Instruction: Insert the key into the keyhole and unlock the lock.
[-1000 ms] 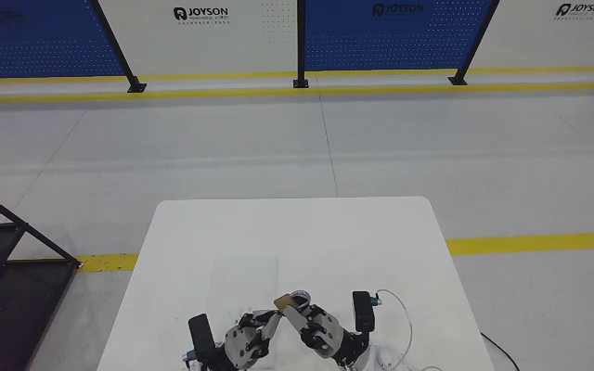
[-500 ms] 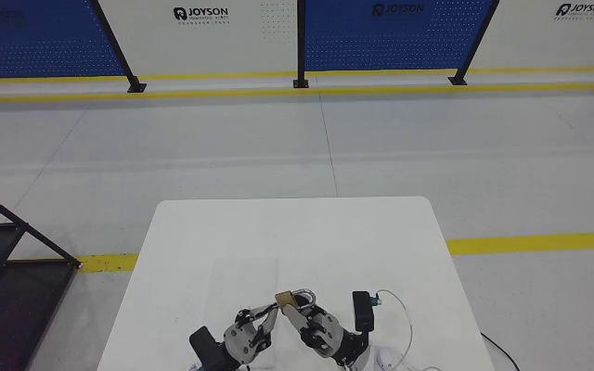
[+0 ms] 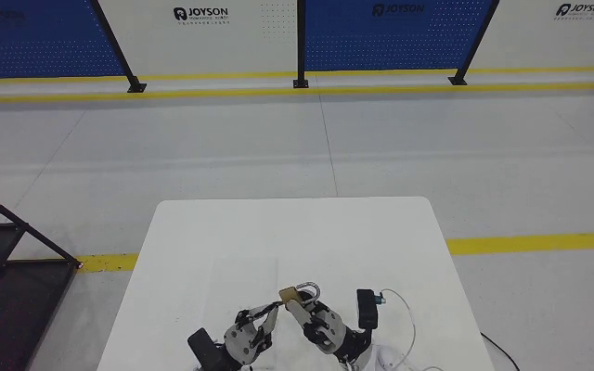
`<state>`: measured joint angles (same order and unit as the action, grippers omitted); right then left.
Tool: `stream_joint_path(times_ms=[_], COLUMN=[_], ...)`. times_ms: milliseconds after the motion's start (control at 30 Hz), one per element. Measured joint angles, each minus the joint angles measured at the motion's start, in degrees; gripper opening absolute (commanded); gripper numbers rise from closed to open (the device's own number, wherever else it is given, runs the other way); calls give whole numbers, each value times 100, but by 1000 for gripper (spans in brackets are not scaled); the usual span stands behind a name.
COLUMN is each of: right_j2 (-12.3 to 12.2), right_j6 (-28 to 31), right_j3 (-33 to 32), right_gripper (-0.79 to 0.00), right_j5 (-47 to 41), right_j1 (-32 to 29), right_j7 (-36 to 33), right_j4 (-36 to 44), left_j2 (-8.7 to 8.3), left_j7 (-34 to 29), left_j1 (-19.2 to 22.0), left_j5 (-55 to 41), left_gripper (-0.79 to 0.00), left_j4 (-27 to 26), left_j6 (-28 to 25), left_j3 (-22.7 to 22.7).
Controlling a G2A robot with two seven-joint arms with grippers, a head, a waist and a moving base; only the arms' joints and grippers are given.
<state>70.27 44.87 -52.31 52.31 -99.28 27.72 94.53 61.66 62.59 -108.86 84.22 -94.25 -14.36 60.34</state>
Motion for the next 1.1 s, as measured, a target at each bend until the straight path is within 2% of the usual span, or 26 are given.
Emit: stream_joint_path(times_ms=[133, 167, 233, 367, 467, 567, 667, 800, 833, 867, 900, 933, 967, 1100], right_j2=[18, 28, 47, 125, 218, 334, 447, 577, 603, 634, 655, 673, 691, 714], right_j6=[-301, -379, -460, -580, -809, -1113, -1357, -1634, -1713, -1819, -1869, -1901, -1949, -2130], right_j3=[-60, -32, 46, 423, 784, 1123, 1442, 1723, 1772, 1836, 1885, 1928, 1966, 2026], right_gripper=[-785, -785, -785, -785, -785, -785, -785, -779, -610, -511, -449, -83, 0, 0], right_j5=[-118, -187, -368, -968, -1257, -1395, -1431, -1448, -1430, -1401, -1392, -1383, -1362, -1223], right_j1=[111, 187, 350, 841, 1219, 1527, 1759, 1976, 2014, 2054, 2077, 2099, 2123, 2139], right_j7=[-57, -209, -621, -1989, -2953, -3559, -3993, -4218, -4242, -4283, -4326, -4369, -4403, -4418], right_j4=[-168, -270, -455, -882, -1167, -1451, -1731, -1969, -2018, -2070, -2097, -2122, -2148, -2116], left_j2=[-112, -168, -265, -507, -614, -665, -669, -668, -668, -668, -668, -668, -668, -668], left_j7=[-123, -197, -311, -697, -885, -1023, -1042, -1038, -1038, -1038, -1038, -1038, -1038, -1038], left_j1=[-210, -322, -527, -1129, -1547, -1881, -1917, -1909, -1910, -1910, -1910, -1910, -1910, -1910], left_j5=[-348, -477, -690, -1262, -1561, -1893, -1947, -1935, -1935, -1935, -1936, -1936, -1936, -1936], left_gripper=[0, 0, 0, 0, 0, 0, 0, 0, 0, 0, 0, 0, 0, 0], left_j4=[-137, -186, -253, -396, -521, -645, -657, -653, -653, -653, -653, -653, -653, -653], left_j6=[-995, -1394, -2009, -3366, -3630, -3757, -3775, -3771, -3771, -3771, -3771, -3771, -3771, -3771], left_j3=[243, 387, 685, 1625, 2329, 2762, 2803, 2792, 2792, 2793, 2793, 2793, 2793, 2793])
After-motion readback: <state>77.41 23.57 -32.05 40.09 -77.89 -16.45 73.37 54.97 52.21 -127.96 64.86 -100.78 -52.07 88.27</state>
